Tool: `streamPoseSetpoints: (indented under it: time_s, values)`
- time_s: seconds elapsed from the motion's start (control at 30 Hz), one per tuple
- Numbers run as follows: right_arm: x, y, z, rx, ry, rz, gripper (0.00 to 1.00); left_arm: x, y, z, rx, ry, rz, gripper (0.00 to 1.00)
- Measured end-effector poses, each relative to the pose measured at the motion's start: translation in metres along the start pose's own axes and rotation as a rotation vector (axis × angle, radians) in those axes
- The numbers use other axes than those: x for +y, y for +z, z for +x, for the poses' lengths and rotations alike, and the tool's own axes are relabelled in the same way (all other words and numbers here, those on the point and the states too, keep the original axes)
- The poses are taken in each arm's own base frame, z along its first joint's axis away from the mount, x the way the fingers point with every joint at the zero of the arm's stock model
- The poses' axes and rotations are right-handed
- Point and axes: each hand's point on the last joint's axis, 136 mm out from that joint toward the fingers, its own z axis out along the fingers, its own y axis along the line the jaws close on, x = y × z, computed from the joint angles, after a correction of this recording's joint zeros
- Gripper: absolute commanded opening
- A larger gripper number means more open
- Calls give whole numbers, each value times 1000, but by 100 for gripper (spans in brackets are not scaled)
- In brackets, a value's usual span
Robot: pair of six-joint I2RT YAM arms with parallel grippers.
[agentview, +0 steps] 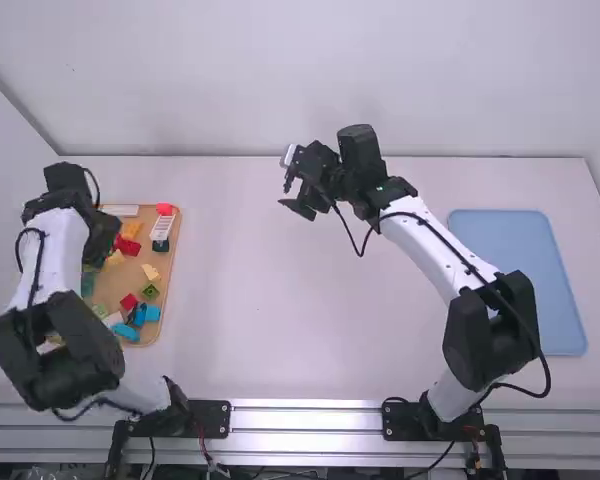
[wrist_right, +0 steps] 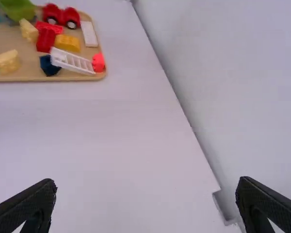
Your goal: Assemble lego blocks to make yellow taxi
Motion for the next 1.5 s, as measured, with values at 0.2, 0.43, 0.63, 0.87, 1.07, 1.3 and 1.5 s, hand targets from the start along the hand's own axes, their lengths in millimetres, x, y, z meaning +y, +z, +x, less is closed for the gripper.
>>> streamPoseSetpoints:
  time_s: [0.2, 0.43, 0.63, 0.87, 1.07, 1.3, 1.5]
  values:
    - [31, -13, 2, -61, 46, -190, 99, -57, -33, 66, -14, 517, 253, 18]
    - [52, -72, -19, -177, 148, -338, 98, -72, -34, 125, 68, 857, 350, 11]
    - [54, -99, -32, -246, 228, -385, 99, -105, -25, 197, 174, 1219, 521, 7]
    - [49, -107, -27, -249, 294, -390, 99, -111, 0, 287, 297, 1593, 573, 2]
    - [41, -113, -20, -244, 316, -365, 99, -104, 0, 364, 285, 2066, 649, 2]
    - [29, -121, -9, -235, 340, -326, 99, -86, 1, 409, 219, 2512, 691, 15]
    - [29, -124, -3, -220, 355, -323, 98, -90, 1, 413, 134, 2657, 712, 33]
